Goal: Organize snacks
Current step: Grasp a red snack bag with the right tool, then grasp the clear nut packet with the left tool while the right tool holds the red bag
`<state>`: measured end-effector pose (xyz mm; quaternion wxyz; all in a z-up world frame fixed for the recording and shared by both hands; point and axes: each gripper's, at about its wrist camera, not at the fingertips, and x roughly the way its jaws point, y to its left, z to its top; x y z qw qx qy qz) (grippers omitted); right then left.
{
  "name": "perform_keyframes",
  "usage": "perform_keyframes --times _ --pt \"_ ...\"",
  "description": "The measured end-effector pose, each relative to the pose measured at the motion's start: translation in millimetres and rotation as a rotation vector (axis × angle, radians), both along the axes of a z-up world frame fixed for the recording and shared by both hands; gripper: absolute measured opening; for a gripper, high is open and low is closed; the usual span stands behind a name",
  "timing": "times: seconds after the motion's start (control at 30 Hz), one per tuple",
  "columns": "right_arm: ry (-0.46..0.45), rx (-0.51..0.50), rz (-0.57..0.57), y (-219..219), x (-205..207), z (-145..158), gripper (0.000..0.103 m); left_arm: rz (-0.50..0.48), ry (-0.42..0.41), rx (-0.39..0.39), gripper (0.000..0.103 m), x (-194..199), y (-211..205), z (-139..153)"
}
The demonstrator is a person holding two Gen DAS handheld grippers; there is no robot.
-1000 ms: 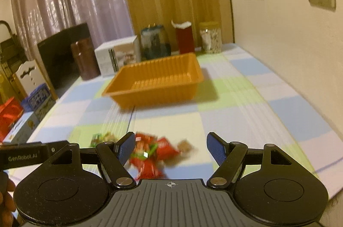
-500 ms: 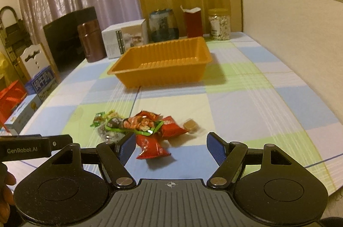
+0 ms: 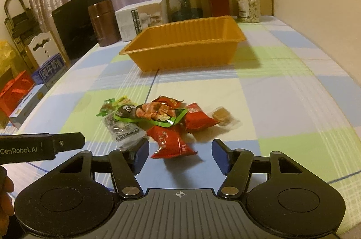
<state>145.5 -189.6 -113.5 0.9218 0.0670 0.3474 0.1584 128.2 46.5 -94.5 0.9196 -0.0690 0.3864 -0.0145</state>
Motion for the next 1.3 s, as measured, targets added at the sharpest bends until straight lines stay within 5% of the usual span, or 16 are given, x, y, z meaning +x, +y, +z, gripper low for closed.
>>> perform_keyframes --times 0.7,1.3 --pt "0.031 -0.081 0.068 23.1 27.8 -21.5 0.031 -0.011 0.027 -0.036 0.082 17.0 -3.0 -16.9" --pt "0.062 -0.054 -0.063 -14.6 13.8 -14.7 0.029 -0.055 0.029 -0.033 0.081 63.7 -50.2 -32.2"
